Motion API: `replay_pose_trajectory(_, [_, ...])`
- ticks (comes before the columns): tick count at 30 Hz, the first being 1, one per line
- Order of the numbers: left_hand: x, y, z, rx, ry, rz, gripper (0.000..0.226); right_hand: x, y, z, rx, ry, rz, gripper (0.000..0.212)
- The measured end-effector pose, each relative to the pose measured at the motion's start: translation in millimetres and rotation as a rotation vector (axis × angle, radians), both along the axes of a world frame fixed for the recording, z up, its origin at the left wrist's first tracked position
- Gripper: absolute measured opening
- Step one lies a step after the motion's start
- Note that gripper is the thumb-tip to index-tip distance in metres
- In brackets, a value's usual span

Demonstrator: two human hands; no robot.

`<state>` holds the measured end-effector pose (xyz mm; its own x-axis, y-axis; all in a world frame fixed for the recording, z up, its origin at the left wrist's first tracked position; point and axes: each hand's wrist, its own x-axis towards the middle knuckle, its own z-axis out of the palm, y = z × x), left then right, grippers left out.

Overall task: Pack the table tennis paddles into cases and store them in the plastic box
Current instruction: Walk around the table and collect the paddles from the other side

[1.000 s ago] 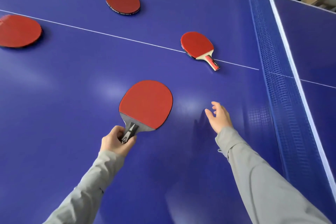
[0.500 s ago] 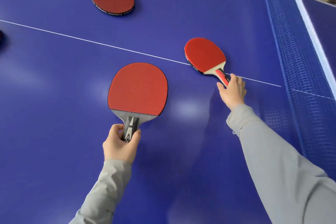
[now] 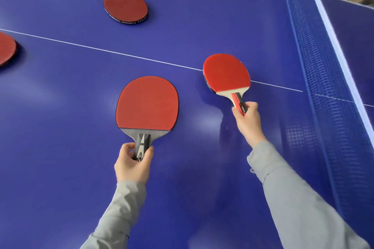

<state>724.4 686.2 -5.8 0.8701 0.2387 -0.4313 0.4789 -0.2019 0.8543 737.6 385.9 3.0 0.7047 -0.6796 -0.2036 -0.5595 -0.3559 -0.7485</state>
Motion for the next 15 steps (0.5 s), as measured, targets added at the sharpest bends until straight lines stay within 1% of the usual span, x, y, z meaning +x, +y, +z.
replay_pose_trajectory(4, [-44.8, 18.2, 8.8, -0.004, 0.022, 0.006, 0.019, -79.2, 60.3, 12.4, 0.143, -0.088, -0.102, 0.023])
replay_pose_trajectory(9, [-131.3, 49.3, 3.6, 0.031, 0.080, -0.004, 0.015, -187.3, 135.2, 23.8, 0.214, -0.044, -0.157, 0.025])
replay_pose_trajectory(15, [-222.1, 71.5, -5.6, 0.040, 0.144, -0.015, 0.018, -291.8, 204.5, 26.8, 0.295, 0.024, -0.173, 0.021])
